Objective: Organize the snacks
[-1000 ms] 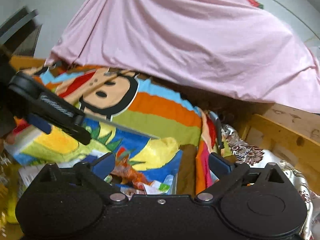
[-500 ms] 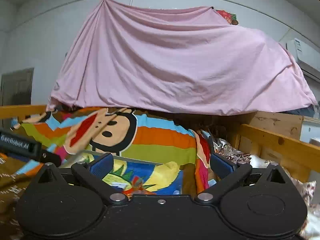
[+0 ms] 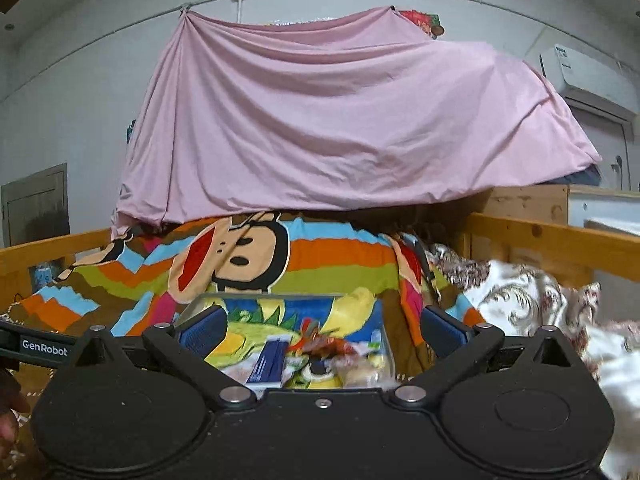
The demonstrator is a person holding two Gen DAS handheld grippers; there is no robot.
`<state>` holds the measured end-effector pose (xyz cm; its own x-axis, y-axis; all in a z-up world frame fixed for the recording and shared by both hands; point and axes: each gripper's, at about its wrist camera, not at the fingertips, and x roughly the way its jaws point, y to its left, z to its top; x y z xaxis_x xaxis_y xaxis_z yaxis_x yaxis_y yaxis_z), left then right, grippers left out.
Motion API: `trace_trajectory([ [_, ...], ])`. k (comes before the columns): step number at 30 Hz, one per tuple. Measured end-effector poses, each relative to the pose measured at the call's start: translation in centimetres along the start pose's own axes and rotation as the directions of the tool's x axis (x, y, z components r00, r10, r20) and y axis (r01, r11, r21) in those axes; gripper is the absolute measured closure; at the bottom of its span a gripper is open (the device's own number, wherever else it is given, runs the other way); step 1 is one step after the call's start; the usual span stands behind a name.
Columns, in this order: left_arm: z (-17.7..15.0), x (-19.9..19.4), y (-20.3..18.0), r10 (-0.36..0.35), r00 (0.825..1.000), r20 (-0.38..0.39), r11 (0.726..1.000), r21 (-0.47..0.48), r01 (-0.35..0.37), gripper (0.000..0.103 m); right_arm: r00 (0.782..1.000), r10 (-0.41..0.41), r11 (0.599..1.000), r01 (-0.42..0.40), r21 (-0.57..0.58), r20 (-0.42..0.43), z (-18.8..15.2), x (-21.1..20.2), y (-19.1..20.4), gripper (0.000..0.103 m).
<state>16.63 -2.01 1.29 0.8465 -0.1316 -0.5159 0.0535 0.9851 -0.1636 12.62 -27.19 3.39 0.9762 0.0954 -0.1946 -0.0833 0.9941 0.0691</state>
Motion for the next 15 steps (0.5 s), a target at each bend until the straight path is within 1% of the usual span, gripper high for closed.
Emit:
trace_trajectory([
  [3,-1.2,-0.9,0.1,-0.009,1.000,-0.010,1.000,0.012,0.010,0.001,0.999,-0.002,1.000,0.002,0.005,-0.033,-0.8,-1.0,0.7,0.001],
  [8,-3.3,-2.2,0.5,-0.016,0.999,-0.029,0.997,0.073,0.018,0.001,0.997,0.007,1.000,-0.006,0.007,-0.082,-2.0,-2.5,1.7,0.001],
  [11,-4.3,-2.9,1.0,-0.024,0.999,-0.039,0.994,0.109,0.029,0.001,0.995,0.000,1.000,-0.003,-0.025,-0.103,-2.7,-3.4,2.5,0.001],
  [15,-5.4,-3.5,1.7,-0.032,0.998,-0.062,0.994,0.101,0.039,0.001,0.991,-0.007,0.998,-0.001,-0.060,-0.134,-3.4,-3.5,3.3,0.001],
])
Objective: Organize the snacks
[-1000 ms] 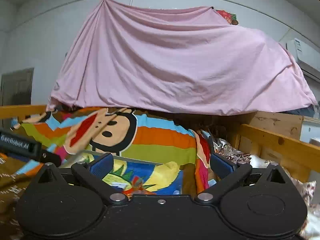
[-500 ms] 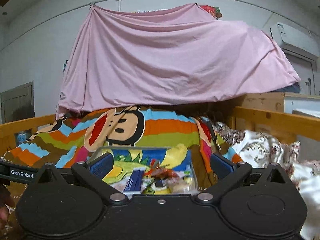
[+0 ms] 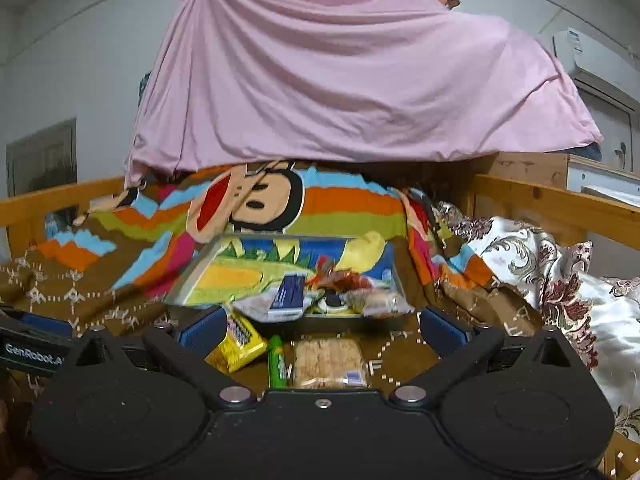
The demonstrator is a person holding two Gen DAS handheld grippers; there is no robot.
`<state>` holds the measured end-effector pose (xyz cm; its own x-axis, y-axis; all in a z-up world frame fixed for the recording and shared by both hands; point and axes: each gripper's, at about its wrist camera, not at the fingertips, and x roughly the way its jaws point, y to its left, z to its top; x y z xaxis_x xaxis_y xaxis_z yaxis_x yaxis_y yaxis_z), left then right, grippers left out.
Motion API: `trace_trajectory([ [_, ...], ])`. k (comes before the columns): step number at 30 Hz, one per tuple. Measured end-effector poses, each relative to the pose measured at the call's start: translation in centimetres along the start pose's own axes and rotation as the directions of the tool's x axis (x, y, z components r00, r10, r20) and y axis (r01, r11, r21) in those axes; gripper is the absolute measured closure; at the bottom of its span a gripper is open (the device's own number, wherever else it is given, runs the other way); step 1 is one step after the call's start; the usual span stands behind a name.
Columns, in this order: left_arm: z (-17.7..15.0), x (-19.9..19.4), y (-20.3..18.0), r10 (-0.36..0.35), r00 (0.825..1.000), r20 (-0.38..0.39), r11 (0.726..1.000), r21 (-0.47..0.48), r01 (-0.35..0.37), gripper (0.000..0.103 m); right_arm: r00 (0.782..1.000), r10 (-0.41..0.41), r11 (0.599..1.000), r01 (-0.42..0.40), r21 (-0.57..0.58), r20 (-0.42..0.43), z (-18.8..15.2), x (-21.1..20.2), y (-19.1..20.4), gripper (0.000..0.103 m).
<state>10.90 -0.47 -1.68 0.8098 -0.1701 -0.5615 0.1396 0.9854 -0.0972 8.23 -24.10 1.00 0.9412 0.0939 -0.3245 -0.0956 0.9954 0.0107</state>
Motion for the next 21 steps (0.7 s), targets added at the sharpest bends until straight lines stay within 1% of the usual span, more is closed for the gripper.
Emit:
trace_trajectory([
  [3,-0.6,-0.2,0.4,0.000,1.000,-0.006,1.000,-0.014,-0.001,0.001,0.998,-0.005,0.999,0.003,-0.034,-0.065,-0.4,1.0,0.6,0.001],
  [5,-0.9,-0.3,0.6,0.003,1.000,-0.008,1.000,-0.014,-0.003,0.001,0.993,-0.020,0.998,0.013,-0.062,-0.114,-0.7,1.9,1.0,0.001],
  [7,-1.3,-0.4,0.8,0.004,1.000,-0.008,1.000,-0.012,-0.004,0.001,0.989,-0.037,0.996,0.025,-0.085,-0.144,-0.9,2.4,1.4,0.001],
  [13,-2.1,-0.3,1.6,0.018,1.000,-0.021,0.999,-0.027,-0.018,0.001,0.982,-0.032,0.992,0.009,-0.122,-0.186,-1.4,3.2,2.1,0.001],
  [21,-2.1,0.1,2.0,0.045,0.998,-0.037,0.998,-0.038,-0.046,0.001,0.974,-0.026,0.989,-0.008,-0.145,-0.227,-1.6,3.9,2.5,0.001],
])
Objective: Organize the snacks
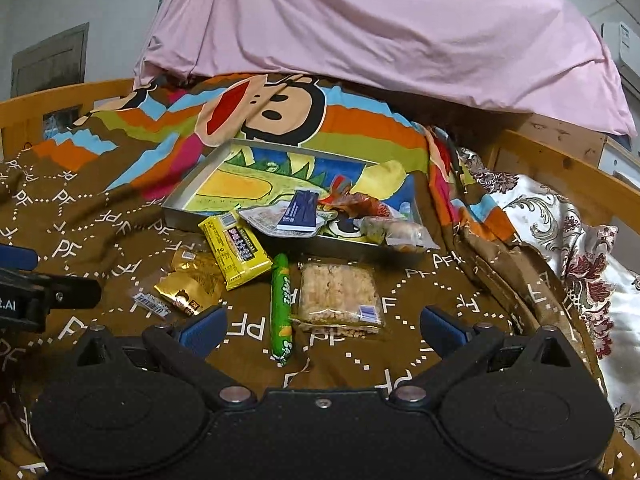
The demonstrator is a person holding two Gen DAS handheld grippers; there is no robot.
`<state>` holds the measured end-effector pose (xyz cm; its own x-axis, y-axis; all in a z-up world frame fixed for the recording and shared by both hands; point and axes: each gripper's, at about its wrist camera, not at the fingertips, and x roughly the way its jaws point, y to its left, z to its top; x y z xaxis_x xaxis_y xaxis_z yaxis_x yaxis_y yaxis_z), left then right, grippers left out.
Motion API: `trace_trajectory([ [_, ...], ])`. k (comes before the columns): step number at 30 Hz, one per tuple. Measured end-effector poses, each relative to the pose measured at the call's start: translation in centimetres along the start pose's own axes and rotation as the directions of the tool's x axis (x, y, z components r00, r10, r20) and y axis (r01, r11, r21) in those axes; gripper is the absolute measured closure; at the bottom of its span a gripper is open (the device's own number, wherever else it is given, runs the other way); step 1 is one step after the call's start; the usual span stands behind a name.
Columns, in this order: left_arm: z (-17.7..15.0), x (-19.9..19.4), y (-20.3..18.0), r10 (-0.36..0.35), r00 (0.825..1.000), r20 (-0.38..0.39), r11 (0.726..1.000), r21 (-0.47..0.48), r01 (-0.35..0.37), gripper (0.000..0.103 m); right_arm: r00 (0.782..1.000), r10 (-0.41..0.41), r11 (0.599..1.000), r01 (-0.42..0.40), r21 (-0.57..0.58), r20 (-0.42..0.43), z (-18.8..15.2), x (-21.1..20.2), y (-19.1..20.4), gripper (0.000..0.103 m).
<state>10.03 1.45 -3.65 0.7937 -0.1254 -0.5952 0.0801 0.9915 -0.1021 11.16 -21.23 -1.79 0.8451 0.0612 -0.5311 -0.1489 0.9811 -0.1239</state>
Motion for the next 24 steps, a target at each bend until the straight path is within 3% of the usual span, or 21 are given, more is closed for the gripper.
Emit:
trace_trajectory([
  [24,0.7,2.6,-0.3,0.027,0.998,-0.054,0.999,0.026,-0.026,0.001,0.998,0.015,1.000,-0.015,0.006,-0.058,0.0,1.4,-0.2,0.001],
])
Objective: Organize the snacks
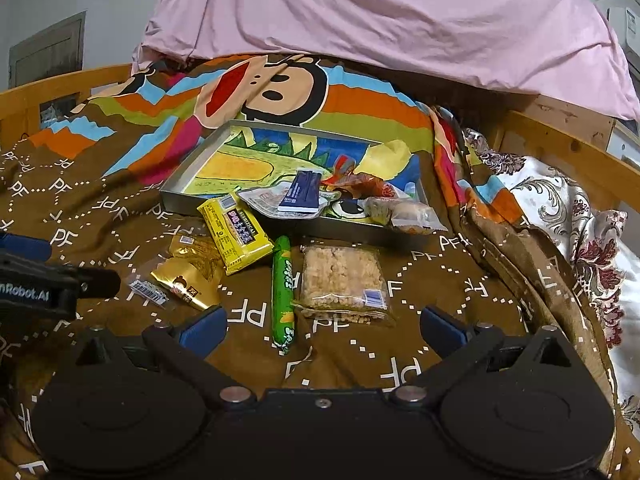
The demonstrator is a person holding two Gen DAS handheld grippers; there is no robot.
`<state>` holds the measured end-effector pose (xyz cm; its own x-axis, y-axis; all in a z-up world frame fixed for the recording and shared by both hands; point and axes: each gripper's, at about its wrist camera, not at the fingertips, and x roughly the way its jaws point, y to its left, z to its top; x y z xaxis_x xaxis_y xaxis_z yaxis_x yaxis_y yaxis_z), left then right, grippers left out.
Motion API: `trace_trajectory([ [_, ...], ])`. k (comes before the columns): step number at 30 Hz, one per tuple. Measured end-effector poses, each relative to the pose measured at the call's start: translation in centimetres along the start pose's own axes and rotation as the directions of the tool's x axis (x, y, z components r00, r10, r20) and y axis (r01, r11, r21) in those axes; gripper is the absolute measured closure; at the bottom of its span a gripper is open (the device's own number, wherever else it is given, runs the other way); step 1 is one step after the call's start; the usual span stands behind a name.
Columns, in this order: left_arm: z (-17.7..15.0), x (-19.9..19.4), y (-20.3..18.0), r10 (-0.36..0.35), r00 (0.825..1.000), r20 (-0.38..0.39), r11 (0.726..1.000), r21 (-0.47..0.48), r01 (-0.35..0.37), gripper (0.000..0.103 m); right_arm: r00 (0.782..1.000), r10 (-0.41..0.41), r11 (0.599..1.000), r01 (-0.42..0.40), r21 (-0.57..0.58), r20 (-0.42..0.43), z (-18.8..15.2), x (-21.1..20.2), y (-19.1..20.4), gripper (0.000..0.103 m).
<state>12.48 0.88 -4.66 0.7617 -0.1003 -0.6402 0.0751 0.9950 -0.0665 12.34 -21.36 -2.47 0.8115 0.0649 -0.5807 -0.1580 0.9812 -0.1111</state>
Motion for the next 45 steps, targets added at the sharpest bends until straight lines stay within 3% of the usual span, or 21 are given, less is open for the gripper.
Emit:
trace_trajectory([
  [5,0.8,0.7,0.0,0.004,1.000,0.002,1.000,0.000,-0.004,0.001,1.000,0.013,1.000,-0.013,0.019,-0.007,0.2,0.5,-0.3,0.001],
  [12,1.3,1.5,0.0,0.062,0.998,0.018,0.998,-0.005,-0.062,0.001,0.998,0.026,0.998,-0.029,0.053,0.056,0.7,0.5,-1.2,0.001],
  [18,2.1,2.3,0.6,0.069,0.997,0.019,0.996,-0.061,-0.068,0.001,0.994,0.026,1.000,-0.026,0.002,0.108,1.3,0.6,-1.2,0.001],
  [25,3.2,3.4,0.7,0.065,0.998,0.026,0.997,-0.046,-0.064,0.001,0.990,0.051,0.997,-0.043,-0.066,0.131,2.1,1.6,-1.6,0.001],
  [30,3.9,4.1,0.6,0.055,0.997,0.045,0.998,-0.029,-0.054,0.001,0.989,0.094,0.984,-0.075,-0.163,0.117,2.5,3.5,-1.3,0.001],
  [34,4.3,4.7,0.7,0.049,0.998,0.045,0.999,-0.018,-0.048,0.001,0.971,0.228,0.949,-0.206,-0.238,0.069,2.7,5.0,-1.0,0.001],
  [38,4.4,5.2,0.9,0.052,0.997,0.054,0.999,-0.002,-0.052,0.001,0.959,0.281,0.926,-0.262,-0.271,0.035,2.7,6.4,-0.6,0.001],
  [45,4.5,6.2,1.4,0.036,0.998,0.047,0.999,0.018,-0.037,0.001,0.946,0.318,0.918,-0.324,-0.228,-0.065,2.4,7.5,0.0,0.022],
])
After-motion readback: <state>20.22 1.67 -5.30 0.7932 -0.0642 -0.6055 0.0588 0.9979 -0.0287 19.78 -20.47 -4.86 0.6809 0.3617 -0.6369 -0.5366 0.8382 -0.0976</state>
